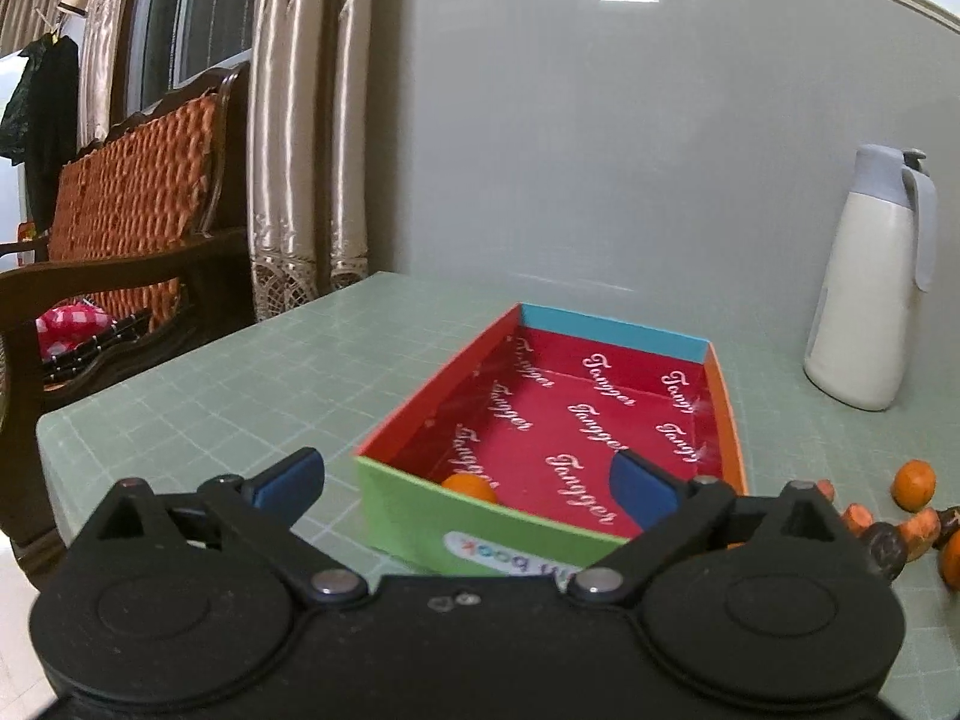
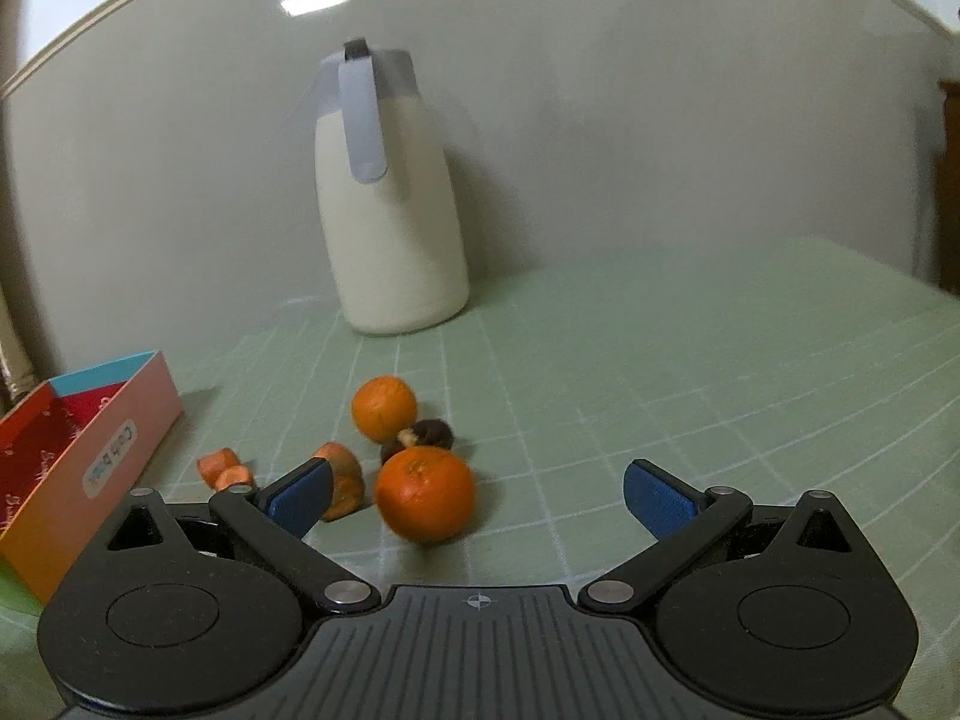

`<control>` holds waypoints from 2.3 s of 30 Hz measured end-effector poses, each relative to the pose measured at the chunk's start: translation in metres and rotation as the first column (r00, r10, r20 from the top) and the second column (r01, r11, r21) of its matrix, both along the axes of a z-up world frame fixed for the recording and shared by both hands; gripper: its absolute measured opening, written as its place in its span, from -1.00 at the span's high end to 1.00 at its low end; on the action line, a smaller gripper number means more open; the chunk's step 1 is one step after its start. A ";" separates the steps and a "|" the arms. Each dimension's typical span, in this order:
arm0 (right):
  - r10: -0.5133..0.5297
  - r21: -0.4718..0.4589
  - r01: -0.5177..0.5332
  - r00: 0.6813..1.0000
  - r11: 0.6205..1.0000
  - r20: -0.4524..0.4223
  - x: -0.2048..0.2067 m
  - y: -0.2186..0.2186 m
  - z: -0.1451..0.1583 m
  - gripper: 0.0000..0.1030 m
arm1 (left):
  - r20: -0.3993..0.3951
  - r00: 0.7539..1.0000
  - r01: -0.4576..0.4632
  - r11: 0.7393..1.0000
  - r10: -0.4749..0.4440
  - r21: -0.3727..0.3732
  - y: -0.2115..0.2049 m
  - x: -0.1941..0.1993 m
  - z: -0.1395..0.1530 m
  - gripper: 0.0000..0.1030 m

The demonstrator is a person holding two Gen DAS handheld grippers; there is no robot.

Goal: Organize fruits
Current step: 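Carry the brown nut with the left tool into the box and release, then grasp the large mandarin with the right tool and place it in the box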

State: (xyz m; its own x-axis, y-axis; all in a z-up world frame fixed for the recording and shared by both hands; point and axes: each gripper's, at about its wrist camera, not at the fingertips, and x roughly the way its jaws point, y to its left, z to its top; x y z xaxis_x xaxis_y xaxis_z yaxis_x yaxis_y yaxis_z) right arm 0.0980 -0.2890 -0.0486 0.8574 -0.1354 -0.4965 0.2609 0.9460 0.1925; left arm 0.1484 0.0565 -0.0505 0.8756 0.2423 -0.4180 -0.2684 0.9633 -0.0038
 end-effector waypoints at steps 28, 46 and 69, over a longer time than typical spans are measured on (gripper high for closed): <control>0.065 0.107 -0.059 0.997 0.992 -0.049 0.021 0.002 -0.004 0.18 | -0.020 0.992 -0.121 0.991 0.122 0.051 0.050 -0.025 0.000 -0.88; 0.512 -0.004 -0.527 0.824 0.850 0.241 -0.004 0.122 0.035 0.18 | -0.054 0.984 -0.170 0.985 0.171 0.026 0.072 -0.036 -0.003 -0.88; 0.459 -0.076 -0.460 0.833 0.885 0.309 -0.014 0.134 0.039 -0.82 | -0.042 0.992 -0.118 0.992 0.119 0.039 0.057 -0.036 -0.006 -0.88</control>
State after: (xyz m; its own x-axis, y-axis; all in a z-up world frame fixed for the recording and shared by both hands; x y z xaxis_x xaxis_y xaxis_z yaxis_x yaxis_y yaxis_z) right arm 0.0840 -0.1548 -0.0097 0.9294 0.3133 -0.1953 -0.2772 0.9416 0.1913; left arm 0.1123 0.1138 -0.0565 0.8205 0.3591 -0.4448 -0.3798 0.9240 0.0455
